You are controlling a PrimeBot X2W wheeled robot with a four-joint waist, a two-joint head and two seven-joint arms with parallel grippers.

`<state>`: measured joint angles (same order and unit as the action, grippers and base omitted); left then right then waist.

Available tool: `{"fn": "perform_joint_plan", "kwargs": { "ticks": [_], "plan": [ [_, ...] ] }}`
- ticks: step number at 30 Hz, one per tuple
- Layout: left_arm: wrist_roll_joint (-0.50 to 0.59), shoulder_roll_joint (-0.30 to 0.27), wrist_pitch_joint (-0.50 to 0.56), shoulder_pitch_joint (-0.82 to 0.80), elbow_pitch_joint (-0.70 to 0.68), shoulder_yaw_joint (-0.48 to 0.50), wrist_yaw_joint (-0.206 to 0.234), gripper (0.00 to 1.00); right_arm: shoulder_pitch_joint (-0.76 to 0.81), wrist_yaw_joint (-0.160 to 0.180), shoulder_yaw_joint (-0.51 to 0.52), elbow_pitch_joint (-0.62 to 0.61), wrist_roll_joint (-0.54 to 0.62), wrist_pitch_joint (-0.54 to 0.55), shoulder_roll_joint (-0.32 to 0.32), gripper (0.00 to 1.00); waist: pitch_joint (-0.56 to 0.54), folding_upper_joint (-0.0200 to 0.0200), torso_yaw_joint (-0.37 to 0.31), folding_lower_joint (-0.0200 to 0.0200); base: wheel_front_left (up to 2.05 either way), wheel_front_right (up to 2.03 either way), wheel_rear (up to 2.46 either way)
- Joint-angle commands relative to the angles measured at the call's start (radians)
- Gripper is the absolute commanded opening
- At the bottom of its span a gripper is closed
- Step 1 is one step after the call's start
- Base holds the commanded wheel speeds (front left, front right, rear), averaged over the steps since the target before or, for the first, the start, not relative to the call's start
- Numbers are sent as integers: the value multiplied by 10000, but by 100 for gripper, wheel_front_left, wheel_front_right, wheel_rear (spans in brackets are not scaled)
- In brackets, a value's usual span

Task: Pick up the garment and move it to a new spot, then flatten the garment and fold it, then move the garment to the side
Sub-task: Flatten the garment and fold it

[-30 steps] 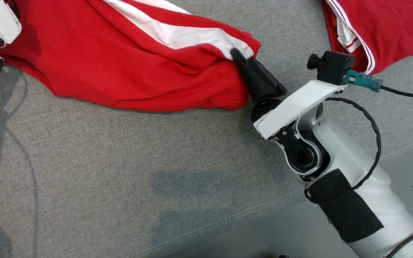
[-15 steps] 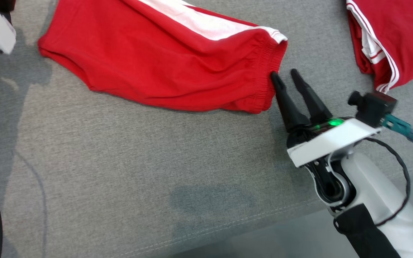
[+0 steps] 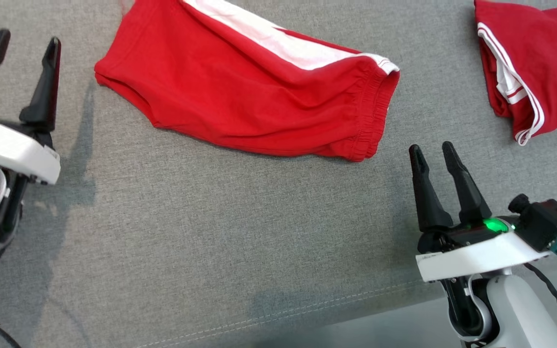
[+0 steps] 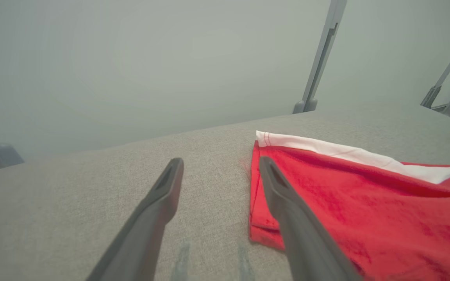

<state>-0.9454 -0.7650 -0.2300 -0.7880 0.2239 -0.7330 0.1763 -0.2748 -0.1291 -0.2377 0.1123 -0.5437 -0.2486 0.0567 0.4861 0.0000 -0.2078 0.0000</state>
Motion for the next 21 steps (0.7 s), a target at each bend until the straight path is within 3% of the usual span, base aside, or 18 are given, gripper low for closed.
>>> {"fn": "perform_joint_plan", "kwargs": {
  "ticks": [1, 5, 11, 15, 21],
  "plan": [
    [-133, -495, -138, 183, -387, 588, 212, 100, 335, -16, -146, -428, -7, -130, -56, 100, -153, 0, 34, 0, 0, 0, 0],
    [-188, -460, -239, 903, -835, 754, 442, 100, 660, -16, -42, -629, -312, -131, -61, 100, -359, 0, 20, 0, 0, 0, 0],
    [-213, -392, -123, 958, -952, 661, 251, 100, 692, -16, -51, -594, -323, -131, -62, 100, -465, 0, 27, 0, 0, 0, 0],
    [-443, -227, 714, 309, -684, 394, -410, 100, 501, -16, -51, -387, -325, -131, -63, 100, -473, 0, 34, 0, 0, 0, 0],
    [-1108, 160, 2996, -1428, 603, -109, -1906, 100, -600, -16, -542, 729, -514, 131, -63, 100, -371, 0, -323, 0, 0, 0, 0]
  ]
}}
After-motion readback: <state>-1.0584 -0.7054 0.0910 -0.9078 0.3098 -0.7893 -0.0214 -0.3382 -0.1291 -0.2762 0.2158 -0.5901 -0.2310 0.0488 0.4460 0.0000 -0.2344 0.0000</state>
